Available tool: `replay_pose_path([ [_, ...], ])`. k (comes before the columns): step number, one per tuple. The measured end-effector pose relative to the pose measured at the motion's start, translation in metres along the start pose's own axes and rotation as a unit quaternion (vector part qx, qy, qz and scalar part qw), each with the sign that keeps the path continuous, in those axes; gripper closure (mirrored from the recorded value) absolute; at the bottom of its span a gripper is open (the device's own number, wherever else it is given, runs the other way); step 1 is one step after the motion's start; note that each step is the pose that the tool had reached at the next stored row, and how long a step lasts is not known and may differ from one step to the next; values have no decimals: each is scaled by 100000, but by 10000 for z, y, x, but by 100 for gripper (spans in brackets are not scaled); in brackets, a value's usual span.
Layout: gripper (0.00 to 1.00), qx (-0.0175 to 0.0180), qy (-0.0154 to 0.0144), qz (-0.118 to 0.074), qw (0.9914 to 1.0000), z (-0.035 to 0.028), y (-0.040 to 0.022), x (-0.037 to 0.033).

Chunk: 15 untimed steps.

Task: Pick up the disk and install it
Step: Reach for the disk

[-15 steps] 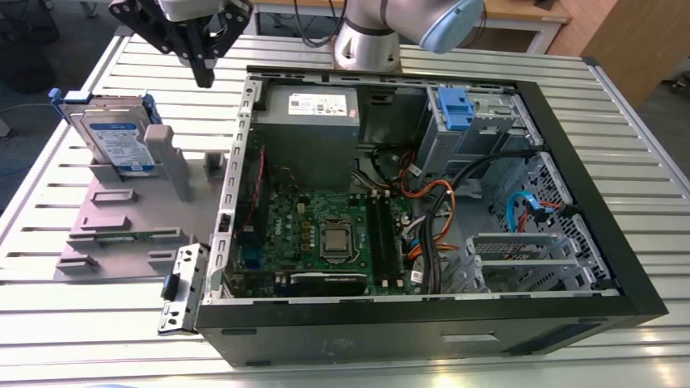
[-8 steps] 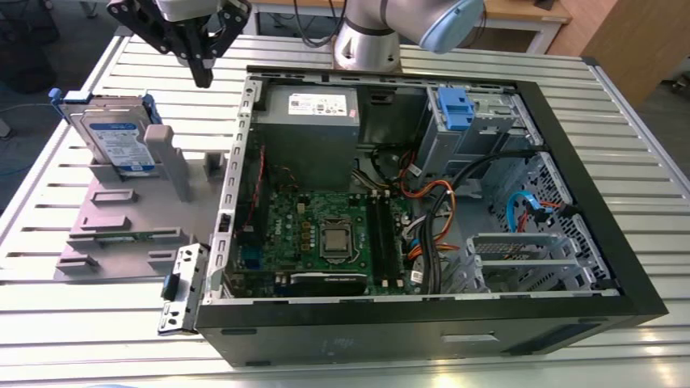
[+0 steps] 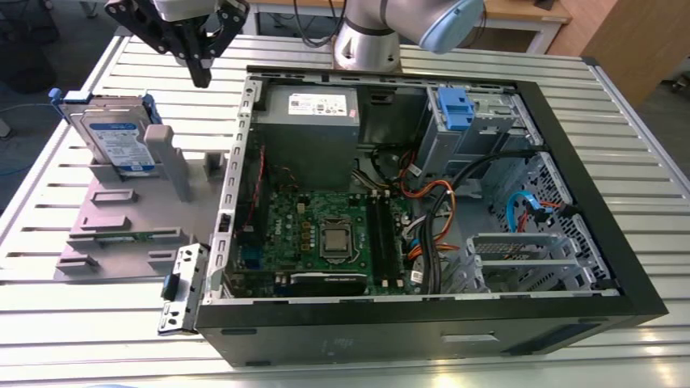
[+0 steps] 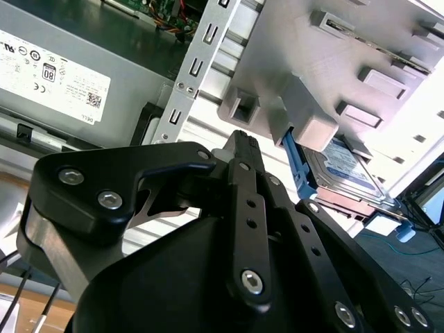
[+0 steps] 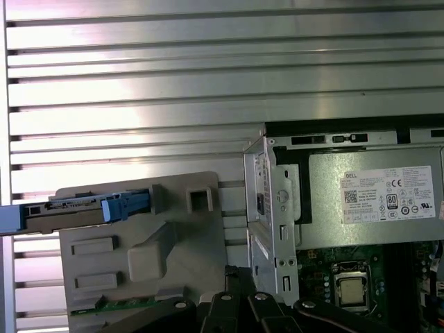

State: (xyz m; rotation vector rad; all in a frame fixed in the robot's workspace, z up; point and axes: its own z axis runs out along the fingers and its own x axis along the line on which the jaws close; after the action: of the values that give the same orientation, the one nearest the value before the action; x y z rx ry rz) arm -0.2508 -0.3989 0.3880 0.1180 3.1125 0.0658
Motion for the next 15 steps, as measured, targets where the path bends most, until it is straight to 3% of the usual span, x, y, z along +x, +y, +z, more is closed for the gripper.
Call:
replay_pose_path([
  [15,89,1,1,2,100000,0,-2,28],
])
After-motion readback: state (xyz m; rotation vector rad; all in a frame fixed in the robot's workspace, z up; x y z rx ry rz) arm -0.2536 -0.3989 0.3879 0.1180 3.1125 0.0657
